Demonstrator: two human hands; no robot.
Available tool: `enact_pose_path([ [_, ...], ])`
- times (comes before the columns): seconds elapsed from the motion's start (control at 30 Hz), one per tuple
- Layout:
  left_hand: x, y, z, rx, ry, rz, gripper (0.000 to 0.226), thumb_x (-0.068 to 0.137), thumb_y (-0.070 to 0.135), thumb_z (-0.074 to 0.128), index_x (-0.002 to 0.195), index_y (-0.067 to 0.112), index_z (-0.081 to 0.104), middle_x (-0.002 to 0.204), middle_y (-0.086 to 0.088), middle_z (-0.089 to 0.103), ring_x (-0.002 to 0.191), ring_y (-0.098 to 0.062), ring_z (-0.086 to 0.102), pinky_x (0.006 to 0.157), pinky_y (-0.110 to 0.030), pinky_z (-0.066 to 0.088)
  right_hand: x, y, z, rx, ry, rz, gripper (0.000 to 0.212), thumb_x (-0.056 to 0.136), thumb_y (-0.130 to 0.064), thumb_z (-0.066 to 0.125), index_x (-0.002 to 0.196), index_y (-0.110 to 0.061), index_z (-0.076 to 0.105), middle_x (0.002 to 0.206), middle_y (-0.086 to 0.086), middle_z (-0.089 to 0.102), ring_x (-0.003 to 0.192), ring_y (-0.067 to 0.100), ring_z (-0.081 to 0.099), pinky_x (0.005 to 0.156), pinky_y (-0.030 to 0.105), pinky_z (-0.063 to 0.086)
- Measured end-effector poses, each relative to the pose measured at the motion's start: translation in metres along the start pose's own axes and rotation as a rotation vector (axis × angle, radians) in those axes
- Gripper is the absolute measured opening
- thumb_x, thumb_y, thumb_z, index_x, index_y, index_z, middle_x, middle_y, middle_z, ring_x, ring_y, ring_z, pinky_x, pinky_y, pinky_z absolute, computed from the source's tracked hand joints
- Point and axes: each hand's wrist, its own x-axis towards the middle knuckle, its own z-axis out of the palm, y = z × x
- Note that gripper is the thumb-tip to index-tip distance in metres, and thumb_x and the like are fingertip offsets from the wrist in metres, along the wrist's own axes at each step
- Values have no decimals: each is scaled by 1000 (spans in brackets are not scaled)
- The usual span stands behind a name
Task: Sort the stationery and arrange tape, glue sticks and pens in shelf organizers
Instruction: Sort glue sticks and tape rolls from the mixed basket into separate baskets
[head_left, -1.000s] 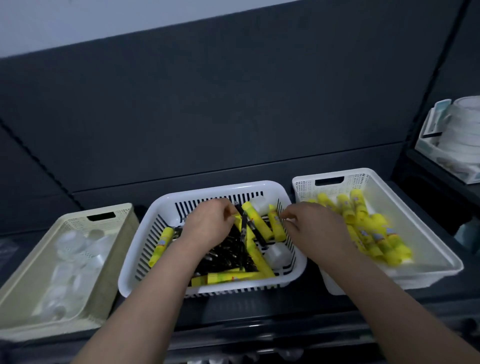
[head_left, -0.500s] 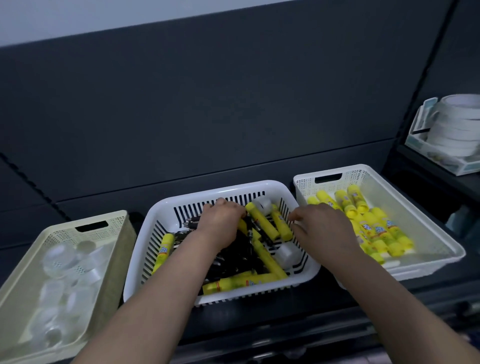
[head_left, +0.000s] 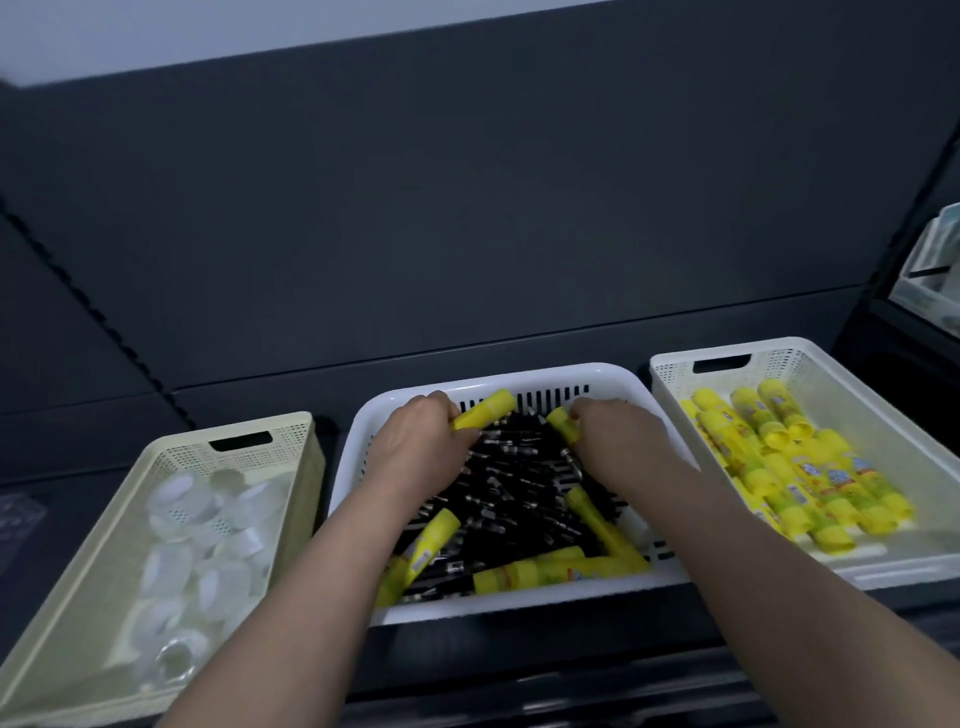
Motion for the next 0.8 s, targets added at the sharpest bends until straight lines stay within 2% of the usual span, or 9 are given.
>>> enact_pose_path([
  [0.07,-2,-6,-2,-23,-1,-1,18,90,34,59,90,17,55,84,0,59,82,-24,57,63,-32,39,4,-6,4,-7,-29,-3,29,86,-18,57,114,-19,52,98,3,62,83,25,61,59,29,43],
  [0.17,-4,-12,-4,-63,-10,16,17,90,33,59,91,17,56,85,0,60,83,-22,57,65,-33,42,2,-17,12,24,-138,-66,31,83,-31,64,109,-17,55,110,4,51,92,26,58,72,36,51],
  [0.23,-5,-14,-4,-87,-5,33,17,90,33,59,93,17,57,87,-1,62,85,-22,58,69,-34,45,1,-21,7,50,-131,-66,25,82,-32,63,104,-19,60,103,1,54,89,23,58,71,33,50],
  [0.33,-5,-15,-5,-73,53,52,16,88,34,60,94,20,59,89,2,63,89,-21,56,72,-34,46,0,-22,-14,190,-1,-16,17,81,-31,61,93,-19,60,76,-3,61,71,17,59,56,27,43],
  [0.43,-2,-7,-5,-97,61,53,16,85,38,60,90,23,58,84,6,61,85,-18,57,68,-33,46,-7,-19,-36,317,154,-11,23,71,-25,61,90,-23,48,64,-6,56,59,11,53,45,26,33],
  [0.57,2,19,1,-127,40,66,20,85,45,59,91,26,56,82,10,59,79,-14,57,61,-30,42,-22,-3,-48,400,240,-31,20,66,-27,64,81,-27,51,64,-6,57,65,15,55,51,28,41],
  [0.67,3,46,9,-128,44,106,23,85,50,58,91,28,56,84,10,58,80,-14,56,58,-29,39,-31,25,-52,450,309,35,19,66,-27,67,80,-27,53,75,-8,60,73,18,55,56,30,42],
  [0.8,3,92,25,-152,-22,157,28,81,55,58,85,28,59,83,11,61,83,-15,57,67,-30,45,-46,78,-59,446,415,136,20,69,-28,67,83,-27,52,77,-9,57,75,20,52,60,31,39],
])
